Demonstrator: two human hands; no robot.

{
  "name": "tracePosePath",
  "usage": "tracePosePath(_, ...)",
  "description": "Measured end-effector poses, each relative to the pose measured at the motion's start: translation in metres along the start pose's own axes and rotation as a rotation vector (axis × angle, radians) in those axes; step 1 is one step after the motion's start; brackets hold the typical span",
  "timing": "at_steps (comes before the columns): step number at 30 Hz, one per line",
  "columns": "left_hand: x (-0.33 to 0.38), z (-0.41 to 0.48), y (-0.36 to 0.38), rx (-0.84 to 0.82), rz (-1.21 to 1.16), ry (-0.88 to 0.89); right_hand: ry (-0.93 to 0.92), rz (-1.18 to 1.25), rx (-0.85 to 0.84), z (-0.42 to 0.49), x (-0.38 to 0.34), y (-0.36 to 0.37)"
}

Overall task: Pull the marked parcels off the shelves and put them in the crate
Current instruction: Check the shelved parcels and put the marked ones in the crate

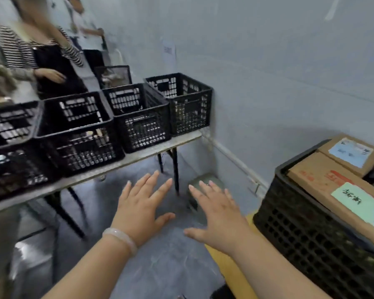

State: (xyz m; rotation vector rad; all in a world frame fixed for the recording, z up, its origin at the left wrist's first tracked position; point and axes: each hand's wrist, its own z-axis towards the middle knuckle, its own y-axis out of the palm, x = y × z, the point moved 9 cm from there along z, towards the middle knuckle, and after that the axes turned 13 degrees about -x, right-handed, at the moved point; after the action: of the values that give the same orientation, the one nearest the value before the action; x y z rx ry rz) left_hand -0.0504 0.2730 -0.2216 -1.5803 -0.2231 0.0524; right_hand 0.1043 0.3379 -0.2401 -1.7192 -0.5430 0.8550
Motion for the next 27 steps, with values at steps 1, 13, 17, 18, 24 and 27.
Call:
tracePosePath(1, -0.019, -0.013, 0.002, -0.001, -0.002, -0.051, -0.045, 0.006, -0.012, 0.008, -0.020, 0.005)
tracePosePath(13, -0.242, -0.144, -0.007, 0.066, -0.050, -0.615, -0.510, -0.127, -0.129, 0.122, -0.265, 0.043)
tracePosePath(17, -0.329, -0.171, -0.031, 0.121, -0.047, -0.737, -0.646, -0.154, -0.117, 0.175, -0.355, 0.047)
tracePosePath(18, -0.352, -0.180, -0.035, 0.131, -0.049, -0.772, -0.680, -0.160, -0.118, 0.187, -0.377, 0.051)
tracePosePath(24, -0.453, -0.233, -0.039, 0.168, -0.099, -0.924, -0.826, -0.142, -0.171, 0.236, -0.488, 0.090)
tracePosePath(27, -0.487, -0.258, -0.037, 0.175, -0.131, -0.996, -0.894, -0.122, -0.246, 0.252, -0.531, 0.112)
